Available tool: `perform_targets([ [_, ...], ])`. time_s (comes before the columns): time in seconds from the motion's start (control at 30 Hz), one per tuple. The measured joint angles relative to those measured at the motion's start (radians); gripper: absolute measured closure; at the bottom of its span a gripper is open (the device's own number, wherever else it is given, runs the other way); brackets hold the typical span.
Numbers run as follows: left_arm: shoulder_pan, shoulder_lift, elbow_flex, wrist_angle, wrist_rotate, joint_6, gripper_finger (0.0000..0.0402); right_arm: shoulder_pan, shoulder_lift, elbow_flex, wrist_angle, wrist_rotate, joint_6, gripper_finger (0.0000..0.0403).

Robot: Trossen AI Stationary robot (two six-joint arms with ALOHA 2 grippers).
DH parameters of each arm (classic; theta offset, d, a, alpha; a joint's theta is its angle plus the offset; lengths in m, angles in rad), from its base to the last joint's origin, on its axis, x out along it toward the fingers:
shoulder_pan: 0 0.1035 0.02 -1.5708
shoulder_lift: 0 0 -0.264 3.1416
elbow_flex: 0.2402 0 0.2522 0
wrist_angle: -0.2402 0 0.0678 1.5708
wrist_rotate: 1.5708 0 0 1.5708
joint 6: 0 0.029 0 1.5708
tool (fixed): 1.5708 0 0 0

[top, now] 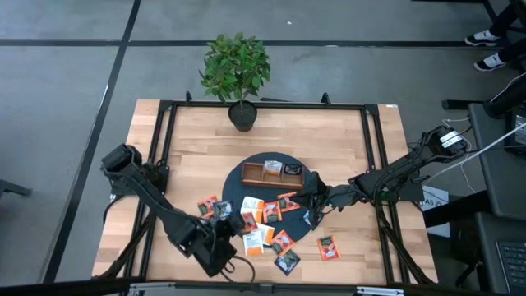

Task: Pick & Place Tea
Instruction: Put the orange tea bag into the left side of the wooden organizer

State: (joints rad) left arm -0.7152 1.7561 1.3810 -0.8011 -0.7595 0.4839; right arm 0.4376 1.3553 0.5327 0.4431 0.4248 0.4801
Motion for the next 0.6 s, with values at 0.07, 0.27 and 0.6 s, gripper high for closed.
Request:
perform_targets([
  [0.07,0.026,-0.016,-0.030,0.006,-0.005,0.046,0.0400,-0.003,0.000,0.000,0.024,0.000,-0.036,0.0379],
  [0.27,0.110,-0.027,-0.074,0.015,-0.005,0.120,0.0400,-0.003,0.000,0.000,0.096,0.000,-0.196,0.0379],
  [0.6,0.211,-0.027,-0.097,0.156,-0.005,0.410,0.0400,-0.026,0.000,0.000,0.137,-0.052,-0.243,0.0380],
])
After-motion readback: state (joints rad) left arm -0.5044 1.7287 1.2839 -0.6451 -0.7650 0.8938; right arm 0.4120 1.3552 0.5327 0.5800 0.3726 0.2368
